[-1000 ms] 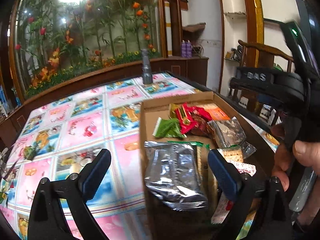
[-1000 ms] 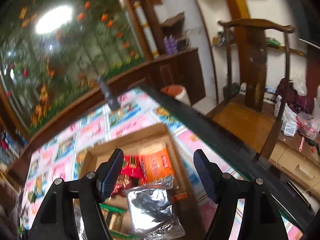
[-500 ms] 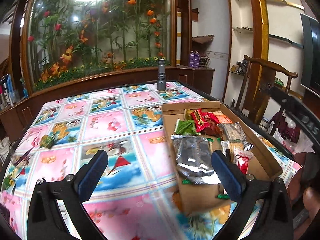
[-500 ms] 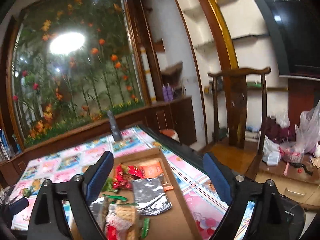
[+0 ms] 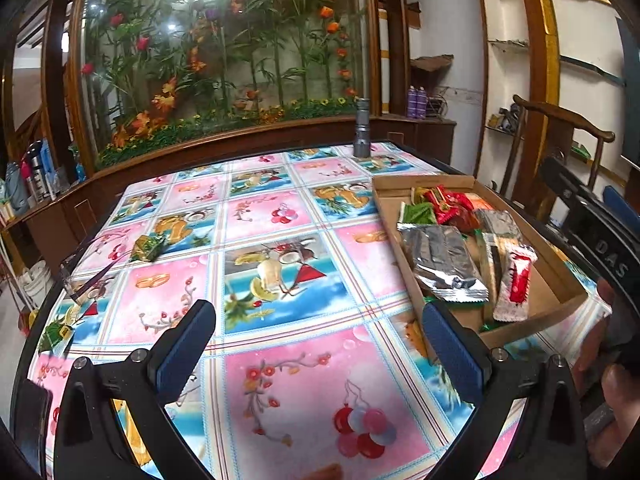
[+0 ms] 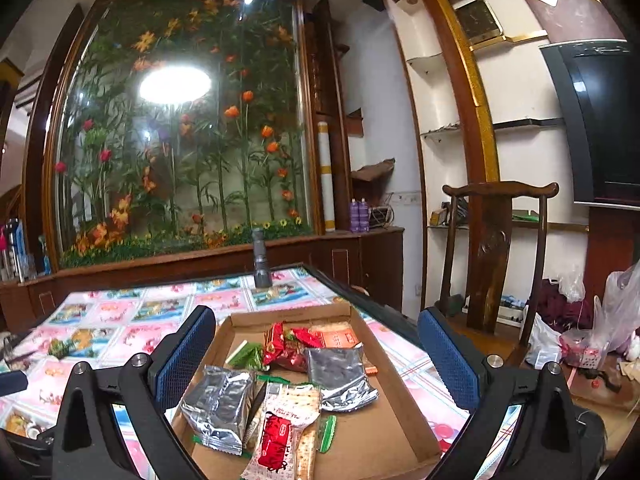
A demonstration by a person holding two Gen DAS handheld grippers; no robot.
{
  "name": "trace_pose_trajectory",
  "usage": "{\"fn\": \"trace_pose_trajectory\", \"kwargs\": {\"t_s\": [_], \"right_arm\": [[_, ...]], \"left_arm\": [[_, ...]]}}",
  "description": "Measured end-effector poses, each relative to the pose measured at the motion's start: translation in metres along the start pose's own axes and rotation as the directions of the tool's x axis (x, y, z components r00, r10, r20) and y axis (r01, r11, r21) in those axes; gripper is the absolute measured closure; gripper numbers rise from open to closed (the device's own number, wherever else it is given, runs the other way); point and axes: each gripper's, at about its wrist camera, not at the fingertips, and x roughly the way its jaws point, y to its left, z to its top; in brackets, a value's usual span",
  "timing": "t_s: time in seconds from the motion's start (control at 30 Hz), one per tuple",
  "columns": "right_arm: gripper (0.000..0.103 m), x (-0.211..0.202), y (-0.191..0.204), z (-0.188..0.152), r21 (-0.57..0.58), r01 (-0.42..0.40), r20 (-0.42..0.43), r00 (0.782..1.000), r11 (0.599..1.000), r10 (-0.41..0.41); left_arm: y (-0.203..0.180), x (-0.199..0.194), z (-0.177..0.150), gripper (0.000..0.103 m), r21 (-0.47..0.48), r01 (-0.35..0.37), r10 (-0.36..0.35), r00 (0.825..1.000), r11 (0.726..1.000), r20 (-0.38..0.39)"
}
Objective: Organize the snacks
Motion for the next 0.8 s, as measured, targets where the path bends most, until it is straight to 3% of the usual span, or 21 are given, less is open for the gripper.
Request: {"fn": "trace_pose_trajectory", "kwargs": {"t_s": [0.17, 0.37, 0.57, 0.8], "right_arm": [[0.001, 0.007, 0.001, -0.003, -0.005, 0.001, -0.035, 0.999, 1.0, -0.002], [0.001, 0.017, 0.005, -0.006, -0.024, -0.005, -0.09, 0.996, 1.0, 0.003], [0.001, 0.019, -0.002, -0.006, 0.01, -0.007, -0.106, 0.994, 1.0, 0.008], [0.001, 0.024, -0.008, -0.006, 0.044, 0.001, -0.131, 0.991, 0.999, 0.005]], "left_arm": [[-0.008, 0.001, 0.0, 0.0, 0.03, -0.005, 0.005, 1.0, 1.0, -0.016], [-0.012, 0.006, 0.0, 0.0, 0.05, -0.092, 0.094, 0.995, 0.995, -0.034], [-0.011, 0.014, -0.001, 0.0, 0.068, -0.129, 0.135, 0.988, 0.989, -0.081], [-0.007, 0.026, -0.003, 0.0, 0.06, -0.107, 0.115, 0.982, 0.992, -0.149]]}}
